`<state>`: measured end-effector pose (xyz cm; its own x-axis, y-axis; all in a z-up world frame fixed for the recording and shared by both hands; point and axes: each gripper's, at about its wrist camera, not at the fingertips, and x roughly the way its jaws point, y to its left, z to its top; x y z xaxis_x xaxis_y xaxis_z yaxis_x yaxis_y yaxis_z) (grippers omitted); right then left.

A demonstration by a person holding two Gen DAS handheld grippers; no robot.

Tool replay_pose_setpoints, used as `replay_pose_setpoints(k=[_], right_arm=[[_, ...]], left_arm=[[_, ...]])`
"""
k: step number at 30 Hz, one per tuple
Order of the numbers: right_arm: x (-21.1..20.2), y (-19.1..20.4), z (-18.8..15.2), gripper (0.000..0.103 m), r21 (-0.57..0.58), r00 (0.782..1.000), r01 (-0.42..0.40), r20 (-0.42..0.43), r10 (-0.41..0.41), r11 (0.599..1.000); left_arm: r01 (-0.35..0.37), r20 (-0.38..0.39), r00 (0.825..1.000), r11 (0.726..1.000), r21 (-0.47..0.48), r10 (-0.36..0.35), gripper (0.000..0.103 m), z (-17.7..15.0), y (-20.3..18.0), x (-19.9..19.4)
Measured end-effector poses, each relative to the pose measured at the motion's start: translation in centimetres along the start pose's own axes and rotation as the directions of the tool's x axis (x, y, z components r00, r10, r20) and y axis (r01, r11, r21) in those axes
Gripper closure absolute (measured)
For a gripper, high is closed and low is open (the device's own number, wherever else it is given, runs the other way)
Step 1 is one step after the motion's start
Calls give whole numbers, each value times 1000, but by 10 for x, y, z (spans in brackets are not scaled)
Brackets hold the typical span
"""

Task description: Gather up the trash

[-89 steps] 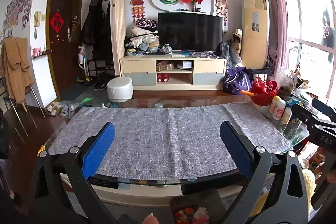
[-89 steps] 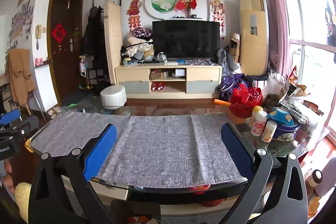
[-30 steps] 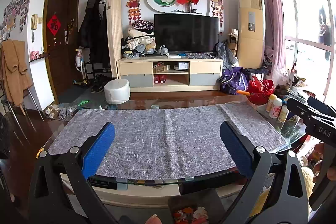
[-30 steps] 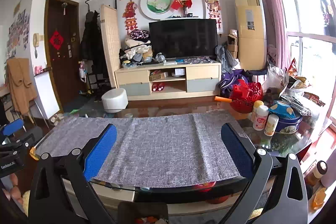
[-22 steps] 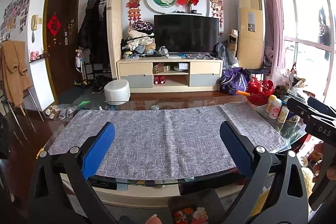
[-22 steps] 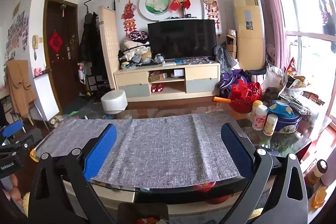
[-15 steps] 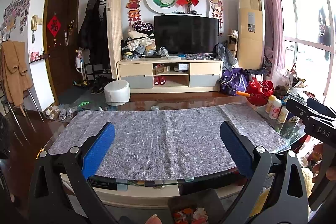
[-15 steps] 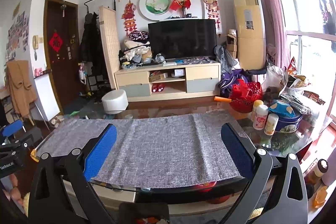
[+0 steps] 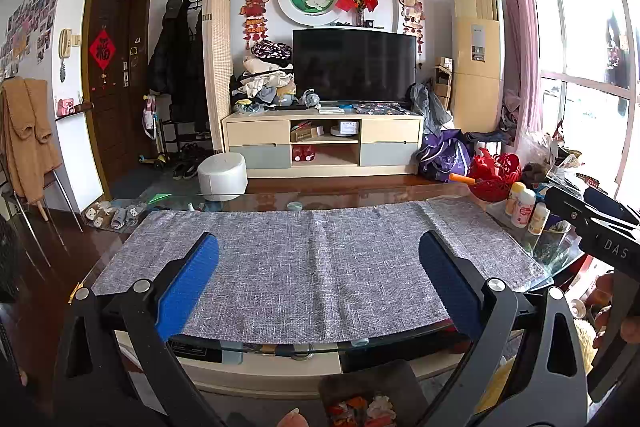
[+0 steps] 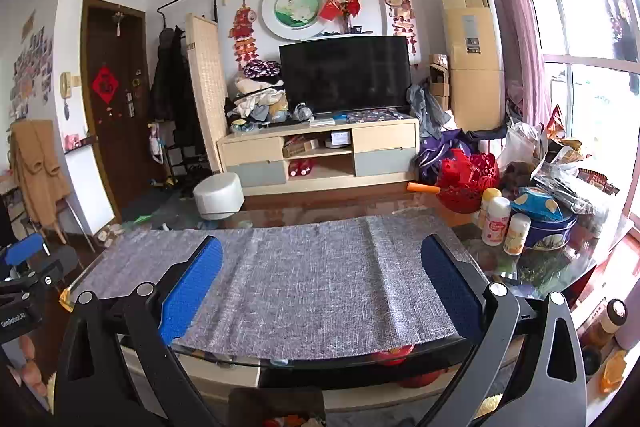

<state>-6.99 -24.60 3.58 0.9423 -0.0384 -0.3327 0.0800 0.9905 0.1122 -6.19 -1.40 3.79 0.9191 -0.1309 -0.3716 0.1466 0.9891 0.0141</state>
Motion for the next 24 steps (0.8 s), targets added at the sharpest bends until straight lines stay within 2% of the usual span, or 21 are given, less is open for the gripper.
replay_pose_setpoints(k=[24], right_arm=[[-1, 1, -2, 3, 6, 1000, -2, -3, 2, 1000]], left_arm=[[-1, 1, 1000, 1000, 0, 1, 8, 1, -1, 0]])
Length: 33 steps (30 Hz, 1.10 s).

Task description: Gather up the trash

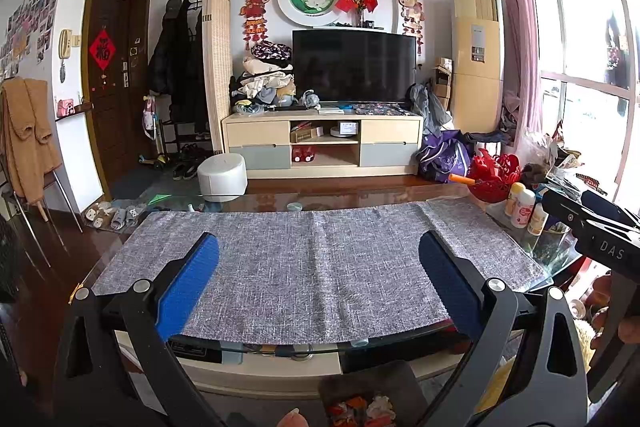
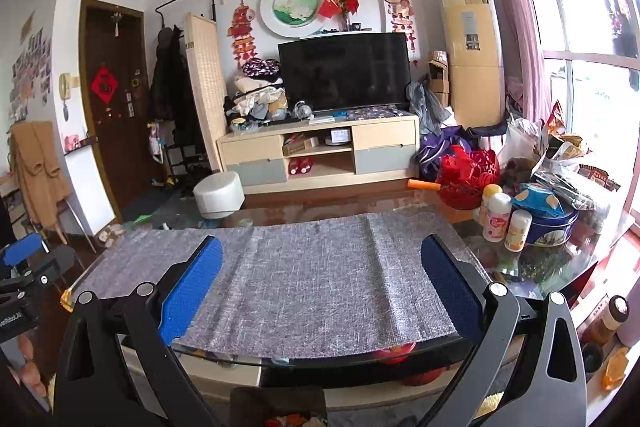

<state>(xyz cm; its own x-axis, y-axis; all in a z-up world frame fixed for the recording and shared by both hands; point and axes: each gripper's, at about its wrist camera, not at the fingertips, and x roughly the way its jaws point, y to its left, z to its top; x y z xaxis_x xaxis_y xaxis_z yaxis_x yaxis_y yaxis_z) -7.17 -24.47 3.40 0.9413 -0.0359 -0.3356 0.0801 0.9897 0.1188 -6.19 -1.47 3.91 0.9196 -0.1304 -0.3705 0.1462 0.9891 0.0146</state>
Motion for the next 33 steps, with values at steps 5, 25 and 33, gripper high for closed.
replay_pose_setpoints(k=[5, 25, 33], right_arm=[[0, 0, 0, 3, 1, 1000, 1, 0, -1, 1000], [4, -5, -8, 3, 13, 1000, 10, -12, -10, 1000], [5, -4, -9, 3, 17, 1000, 11, -20, -11, 1000]], left_arm=[[1, 0, 1000, 1000, 1, -1, 8, 1, -1, -1], [-38, 10, 999, 999, 11, 38, 8, 11, -7, -2], [-29, 13, 999, 999, -19, 29, 8, 7, -3, 0]])
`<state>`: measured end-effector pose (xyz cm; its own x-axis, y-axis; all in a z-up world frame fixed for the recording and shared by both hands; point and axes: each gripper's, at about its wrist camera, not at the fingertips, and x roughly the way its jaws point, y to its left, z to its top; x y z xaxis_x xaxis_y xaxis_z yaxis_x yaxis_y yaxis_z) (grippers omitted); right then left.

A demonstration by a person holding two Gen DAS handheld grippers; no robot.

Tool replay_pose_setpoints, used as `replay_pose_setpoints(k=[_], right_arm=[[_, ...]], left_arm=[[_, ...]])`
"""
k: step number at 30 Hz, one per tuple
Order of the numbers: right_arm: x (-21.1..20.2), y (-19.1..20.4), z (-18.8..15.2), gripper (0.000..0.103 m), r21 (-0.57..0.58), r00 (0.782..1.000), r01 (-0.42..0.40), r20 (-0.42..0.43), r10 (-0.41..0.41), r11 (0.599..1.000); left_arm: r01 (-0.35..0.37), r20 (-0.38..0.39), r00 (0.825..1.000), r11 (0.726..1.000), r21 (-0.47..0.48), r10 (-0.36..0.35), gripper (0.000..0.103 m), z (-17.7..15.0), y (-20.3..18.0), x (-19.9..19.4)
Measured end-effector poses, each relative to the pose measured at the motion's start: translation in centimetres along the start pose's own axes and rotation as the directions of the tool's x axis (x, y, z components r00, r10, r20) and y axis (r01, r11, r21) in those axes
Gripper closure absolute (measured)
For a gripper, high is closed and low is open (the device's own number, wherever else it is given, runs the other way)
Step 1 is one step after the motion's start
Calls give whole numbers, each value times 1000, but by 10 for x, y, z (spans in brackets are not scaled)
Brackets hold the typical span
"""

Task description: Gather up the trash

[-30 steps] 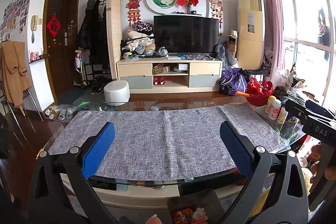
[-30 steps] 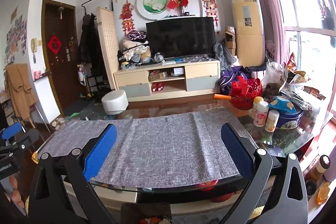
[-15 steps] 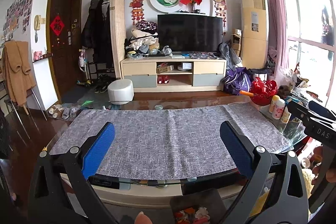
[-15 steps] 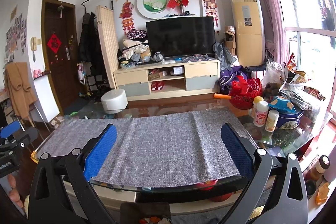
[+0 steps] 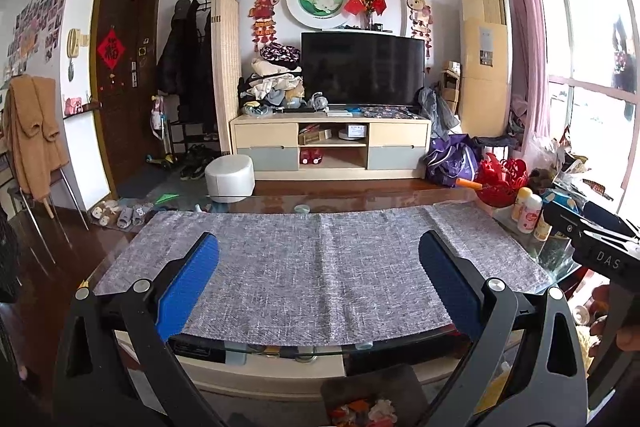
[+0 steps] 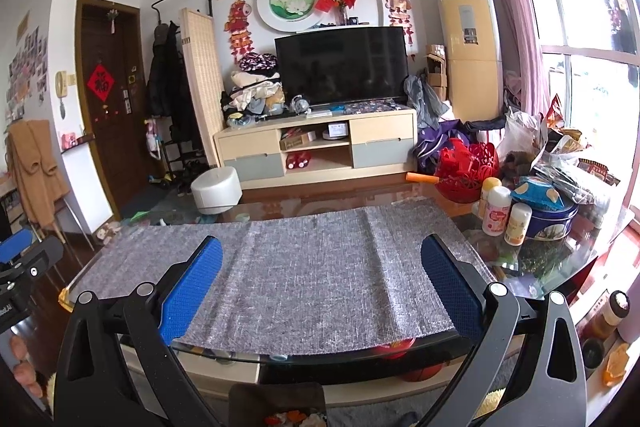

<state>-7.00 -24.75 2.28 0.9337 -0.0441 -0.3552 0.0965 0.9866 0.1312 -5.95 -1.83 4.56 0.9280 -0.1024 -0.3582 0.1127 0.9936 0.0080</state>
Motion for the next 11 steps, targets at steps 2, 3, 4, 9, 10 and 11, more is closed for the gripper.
replay_pose_setpoints(k=[2, 3, 4, 9, 10, 11], right_arm=[[2, -1, 0, 3, 4, 1000, -2, -1, 2, 1000], [1, -1, -1, 3, 4, 1000, -3, -1, 3, 1000], [2, -2, 0, 3, 4, 1000, -2, -1, 2, 1000], [2, -2, -1, 3, 9, 1000, -2, -5, 2, 1000], [2, -2, 0, 3, 11, 1000, -2, -5, 2, 1000], [3, -2, 1, 3, 12, 1000, -1, -5, 1, 1000]], left_arm=[[-3, 0, 1000, 1000, 1, 3, 8, 0, 0, 0], [-1, 0, 1000, 1000, 3, 1, 8, -1, 0, 0], [0, -2, 1000, 1000, 4, 0, 8, -1, 0, 1], [4, -17, 1000, 1000, -6, -5, 8, -3, -1, 5], [8, -16, 1000, 1000, -9, -8, 8, -3, -1, 5], [10, -17, 1000, 1000, -10, -10, 8, -3, 0, 5]])
